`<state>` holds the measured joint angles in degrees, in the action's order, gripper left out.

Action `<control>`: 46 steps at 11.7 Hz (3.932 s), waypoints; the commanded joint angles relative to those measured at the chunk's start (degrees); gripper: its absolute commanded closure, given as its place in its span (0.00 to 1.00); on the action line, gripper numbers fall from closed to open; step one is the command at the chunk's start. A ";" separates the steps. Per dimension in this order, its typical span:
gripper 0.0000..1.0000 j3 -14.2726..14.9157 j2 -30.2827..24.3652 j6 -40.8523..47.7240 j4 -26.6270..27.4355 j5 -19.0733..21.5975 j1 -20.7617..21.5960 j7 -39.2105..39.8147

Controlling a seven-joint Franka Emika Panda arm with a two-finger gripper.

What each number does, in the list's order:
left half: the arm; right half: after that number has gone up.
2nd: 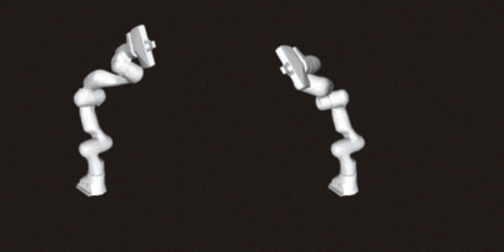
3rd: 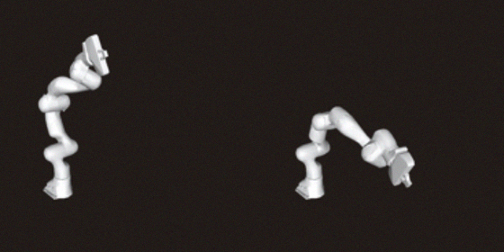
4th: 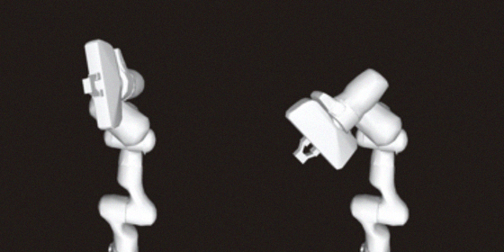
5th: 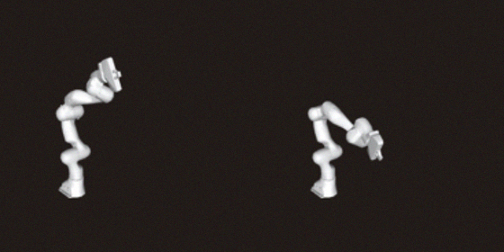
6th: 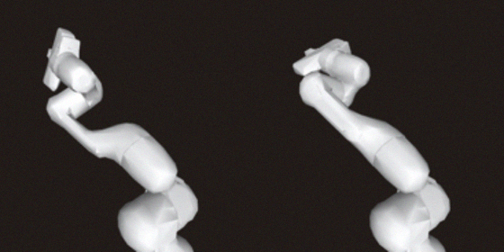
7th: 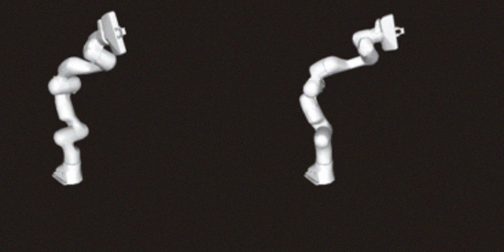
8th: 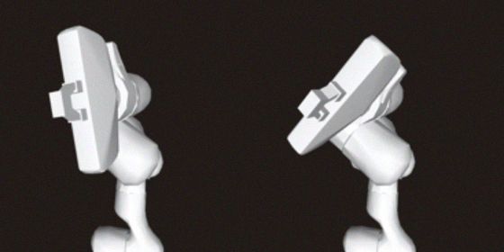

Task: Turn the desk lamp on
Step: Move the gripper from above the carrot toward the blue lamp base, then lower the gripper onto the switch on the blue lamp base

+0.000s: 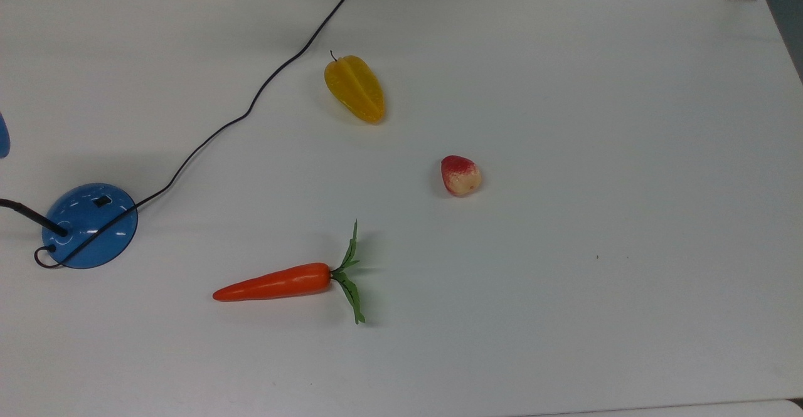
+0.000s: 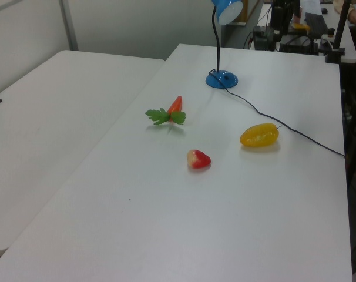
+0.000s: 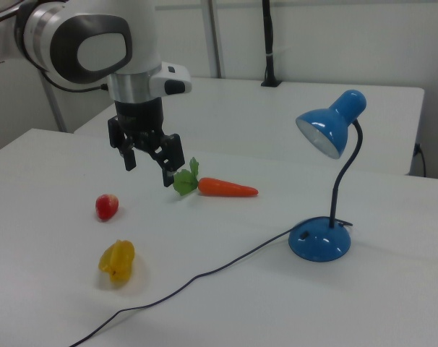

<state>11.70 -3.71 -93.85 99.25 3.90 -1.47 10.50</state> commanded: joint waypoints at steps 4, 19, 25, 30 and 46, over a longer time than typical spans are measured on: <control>0.00 -0.63 0.10 -0.02 -0.37 -0.73 -0.56 1.27; 0.94 -0.63 1.33 0.52 0.16 -0.38 -1.69 -6.71; 1.00 -2.91 4.23 -15.02 2.44 -0.21 -6.79 -18.31; 1.00 -5.64 6.95 -23.97 4.80 -0.64 -10.84 -22.37; 1.00 -5.63 33.49 -55.74 -4.75 -9.70 -15.14 -32.83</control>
<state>6.93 26.10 -148.50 98.47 -4.49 -15.21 -20.82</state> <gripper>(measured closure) 0.991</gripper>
